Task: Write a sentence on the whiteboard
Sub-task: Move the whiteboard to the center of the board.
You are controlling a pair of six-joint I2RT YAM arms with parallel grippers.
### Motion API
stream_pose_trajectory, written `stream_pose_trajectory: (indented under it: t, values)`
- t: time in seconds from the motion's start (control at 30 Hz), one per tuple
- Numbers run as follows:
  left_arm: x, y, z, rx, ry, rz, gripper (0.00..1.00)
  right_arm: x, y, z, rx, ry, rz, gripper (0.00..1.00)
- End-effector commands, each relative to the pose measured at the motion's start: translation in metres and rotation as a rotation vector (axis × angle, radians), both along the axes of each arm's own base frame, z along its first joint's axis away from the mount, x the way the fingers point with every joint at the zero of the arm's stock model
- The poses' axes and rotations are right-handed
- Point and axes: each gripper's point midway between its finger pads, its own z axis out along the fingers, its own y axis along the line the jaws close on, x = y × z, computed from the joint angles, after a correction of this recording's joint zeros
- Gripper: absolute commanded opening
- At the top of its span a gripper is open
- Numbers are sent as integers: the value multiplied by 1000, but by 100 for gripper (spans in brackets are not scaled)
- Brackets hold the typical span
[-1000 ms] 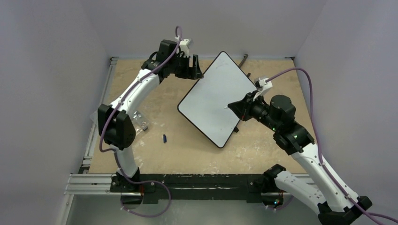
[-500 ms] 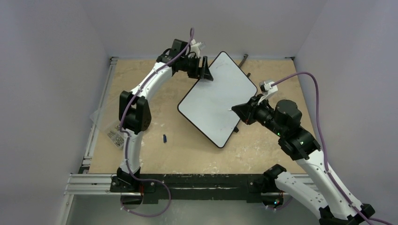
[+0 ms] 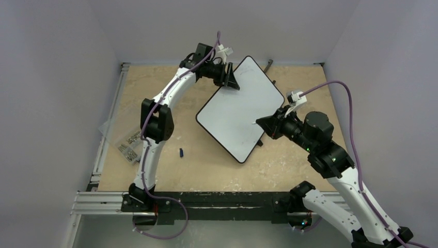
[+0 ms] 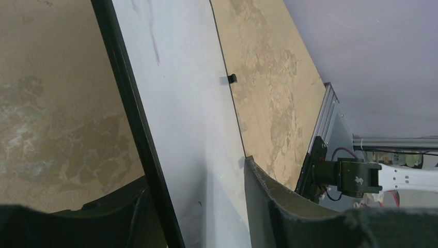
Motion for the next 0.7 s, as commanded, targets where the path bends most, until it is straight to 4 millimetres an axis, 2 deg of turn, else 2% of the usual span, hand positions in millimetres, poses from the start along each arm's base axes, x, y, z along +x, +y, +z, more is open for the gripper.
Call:
stream_pose_trajectory:
  t: [0.0, 0.23, 0.5, 0.6, 0.67]
  values:
    - [-24, -30, 18, -57, -39, -130, 47, -1, -6, 16, 5, -41, -17, 0]
    - [-50, -51, 8, -46, -34, -222, 41, -2, -5, 18, 7, -42, -14, 0]
    - [-82, -66, 7, -62, -32, -352, 37, -3, -3, 18, 10, -37, -2, 0]
    - [-89, -68, 8, -55, -34, -369, 40, -1, -4, 16, 0, -38, -10, 0]
    - [-87, -67, 12, -40, -49, -347, 50, 1, -4, 13, -5, -36, -13, 0]
